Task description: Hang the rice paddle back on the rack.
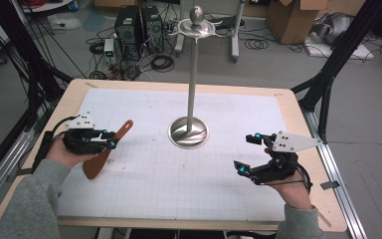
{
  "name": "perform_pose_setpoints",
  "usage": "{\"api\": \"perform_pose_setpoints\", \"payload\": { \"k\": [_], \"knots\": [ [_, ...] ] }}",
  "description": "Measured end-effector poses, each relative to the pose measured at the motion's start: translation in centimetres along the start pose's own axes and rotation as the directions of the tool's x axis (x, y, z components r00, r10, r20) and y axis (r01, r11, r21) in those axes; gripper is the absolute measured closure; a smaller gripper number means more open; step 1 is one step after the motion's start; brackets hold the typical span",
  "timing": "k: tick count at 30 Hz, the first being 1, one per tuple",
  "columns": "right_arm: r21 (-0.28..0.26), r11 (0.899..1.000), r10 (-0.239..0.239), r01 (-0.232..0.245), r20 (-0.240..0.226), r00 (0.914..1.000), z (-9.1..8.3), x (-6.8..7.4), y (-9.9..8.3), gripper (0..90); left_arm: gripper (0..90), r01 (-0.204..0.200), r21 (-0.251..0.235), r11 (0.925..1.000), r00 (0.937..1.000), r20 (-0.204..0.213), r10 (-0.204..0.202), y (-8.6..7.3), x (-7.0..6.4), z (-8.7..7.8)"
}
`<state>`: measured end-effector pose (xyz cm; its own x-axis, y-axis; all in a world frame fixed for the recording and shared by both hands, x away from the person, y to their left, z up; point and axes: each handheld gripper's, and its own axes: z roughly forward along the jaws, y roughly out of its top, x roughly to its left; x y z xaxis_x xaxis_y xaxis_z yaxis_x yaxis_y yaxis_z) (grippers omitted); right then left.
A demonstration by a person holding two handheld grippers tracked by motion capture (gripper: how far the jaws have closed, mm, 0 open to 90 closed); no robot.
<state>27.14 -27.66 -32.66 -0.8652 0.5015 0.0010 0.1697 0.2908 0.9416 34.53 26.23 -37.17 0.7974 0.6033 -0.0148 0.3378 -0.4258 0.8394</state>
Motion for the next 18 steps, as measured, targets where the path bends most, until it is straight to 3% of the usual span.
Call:
{"api": "perform_pose_setpoints", "payload": {
  "k": [9,18],
  "knots": [
    [0.004,1.000,-0.001,0.001,-0.004,1.0000,0.1,0.0,0.0,9.4,65.1,0.003,-0.071,0.9975,0.9996,-0.028,-0.005,0.7,-0.5,-1.8],
    [0.005,1.000,0.001,-0.001,-0.002,1.0000,0.2,-0.1,0.0,9.4,65.1,0.001,-0.103,0.9946,0.9983,-0.058,-0.007,1.5,-1.6,-2.1]
  ]
}}
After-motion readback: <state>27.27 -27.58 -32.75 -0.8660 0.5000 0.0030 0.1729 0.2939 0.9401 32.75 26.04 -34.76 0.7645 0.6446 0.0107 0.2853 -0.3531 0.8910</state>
